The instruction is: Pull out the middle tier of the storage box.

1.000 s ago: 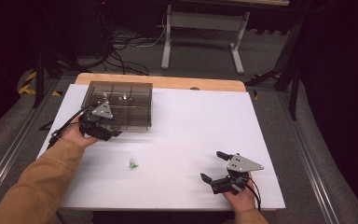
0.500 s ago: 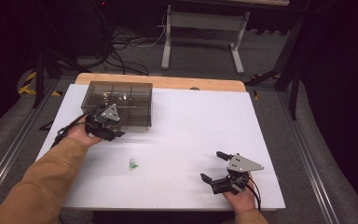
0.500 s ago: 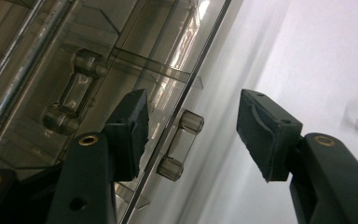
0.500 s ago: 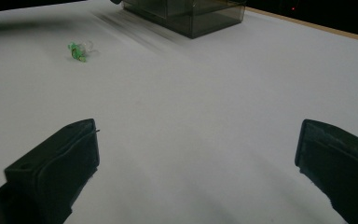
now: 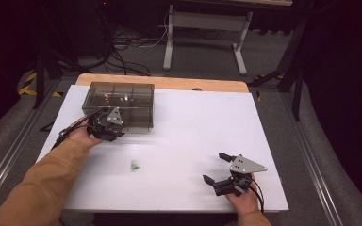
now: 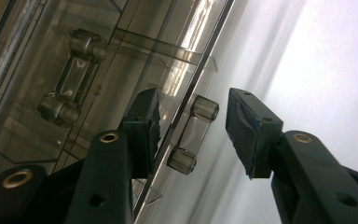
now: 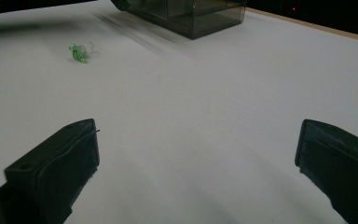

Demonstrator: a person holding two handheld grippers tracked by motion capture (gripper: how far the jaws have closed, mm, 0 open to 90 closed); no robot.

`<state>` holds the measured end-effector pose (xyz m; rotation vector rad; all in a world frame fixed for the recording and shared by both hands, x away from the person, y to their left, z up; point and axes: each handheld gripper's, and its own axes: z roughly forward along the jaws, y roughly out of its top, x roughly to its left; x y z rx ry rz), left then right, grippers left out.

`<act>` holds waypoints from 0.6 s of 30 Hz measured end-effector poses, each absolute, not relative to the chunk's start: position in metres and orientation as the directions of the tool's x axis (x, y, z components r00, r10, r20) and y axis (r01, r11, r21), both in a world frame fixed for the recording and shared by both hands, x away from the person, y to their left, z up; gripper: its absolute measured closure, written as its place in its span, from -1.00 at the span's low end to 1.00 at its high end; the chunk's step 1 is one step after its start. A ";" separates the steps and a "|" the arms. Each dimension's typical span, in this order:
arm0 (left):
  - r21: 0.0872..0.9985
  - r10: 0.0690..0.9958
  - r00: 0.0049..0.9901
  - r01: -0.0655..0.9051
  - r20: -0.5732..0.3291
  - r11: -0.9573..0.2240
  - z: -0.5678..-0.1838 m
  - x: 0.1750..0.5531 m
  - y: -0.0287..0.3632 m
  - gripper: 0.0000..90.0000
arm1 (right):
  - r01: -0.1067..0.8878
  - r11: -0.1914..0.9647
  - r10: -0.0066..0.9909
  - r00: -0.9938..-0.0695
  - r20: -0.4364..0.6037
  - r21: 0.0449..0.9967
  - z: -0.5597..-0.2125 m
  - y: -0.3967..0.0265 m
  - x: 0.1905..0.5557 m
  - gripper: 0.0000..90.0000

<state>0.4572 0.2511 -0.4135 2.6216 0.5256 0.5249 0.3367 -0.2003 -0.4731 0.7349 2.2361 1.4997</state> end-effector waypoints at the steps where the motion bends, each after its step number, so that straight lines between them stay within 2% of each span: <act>1: 0.457 0.436 0.854 0.280 0.283 -0.844 -0.413 0.457 0.251 0.29 | 0.228 0.302 0.595 -0.804 0.003 0.926 -0.473 -0.200 0.337 -1.00; 5: 0.453 0.434 0.850 0.274 0.298 -0.848 -0.413 0.456 0.250 0.39 | 0.228 0.303 0.595 -0.803 0.003 0.925 -0.473 -0.200 0.337 -1.00; 18: 0.440 0.406 0.876 0.266 0.260 -0.858 -0.409 0.450 0.251 0.43 | 0.227 0.306 0.595 -0.804 0.000 0.925 -0.473 -0.201 0.337 -1.00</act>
